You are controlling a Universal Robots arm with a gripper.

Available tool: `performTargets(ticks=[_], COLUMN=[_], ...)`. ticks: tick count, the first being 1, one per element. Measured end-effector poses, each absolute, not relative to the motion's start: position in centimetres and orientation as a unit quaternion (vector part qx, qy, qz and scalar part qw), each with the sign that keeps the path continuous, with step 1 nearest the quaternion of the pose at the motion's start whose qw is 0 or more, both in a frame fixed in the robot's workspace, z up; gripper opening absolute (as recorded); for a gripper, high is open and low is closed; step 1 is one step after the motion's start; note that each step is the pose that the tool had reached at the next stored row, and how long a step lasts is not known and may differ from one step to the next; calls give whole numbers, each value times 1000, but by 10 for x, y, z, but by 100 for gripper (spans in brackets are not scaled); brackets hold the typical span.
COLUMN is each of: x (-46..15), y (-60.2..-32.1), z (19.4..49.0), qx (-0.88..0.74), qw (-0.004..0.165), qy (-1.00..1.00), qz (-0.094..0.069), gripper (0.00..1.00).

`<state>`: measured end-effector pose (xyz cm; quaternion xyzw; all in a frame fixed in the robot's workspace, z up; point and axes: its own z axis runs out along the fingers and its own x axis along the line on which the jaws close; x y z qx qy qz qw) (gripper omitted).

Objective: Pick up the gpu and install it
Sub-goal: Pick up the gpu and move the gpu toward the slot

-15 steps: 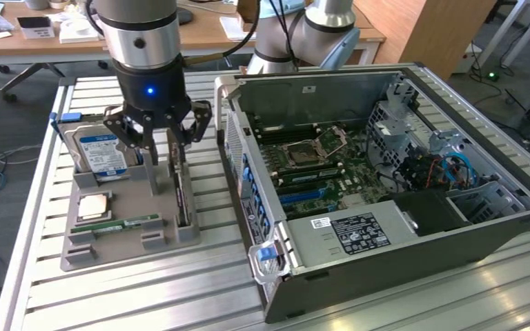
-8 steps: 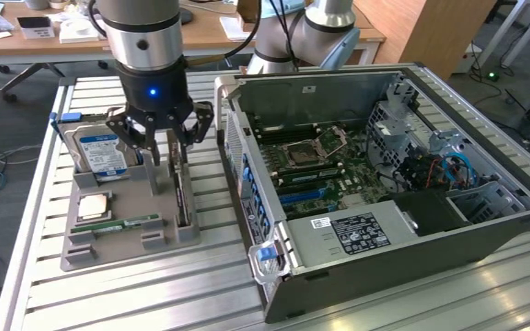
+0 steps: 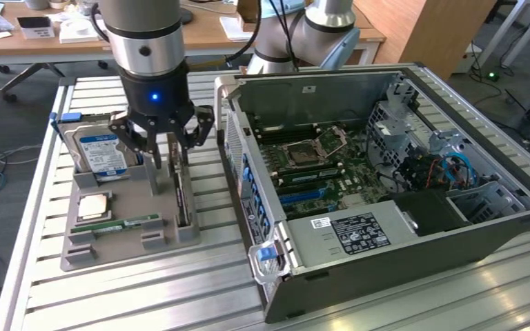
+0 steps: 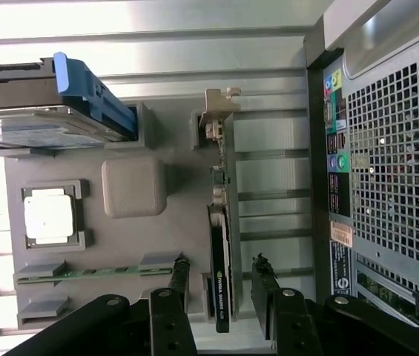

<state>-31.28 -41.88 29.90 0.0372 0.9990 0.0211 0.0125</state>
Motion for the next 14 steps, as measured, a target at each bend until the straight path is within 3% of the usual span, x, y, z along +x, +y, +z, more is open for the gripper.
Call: performTargets(ticks=[14], x=[-309], y=[-419], z=[288], qx=[37], qw=[12], qy=[999], qz=[21], gripper=[47])
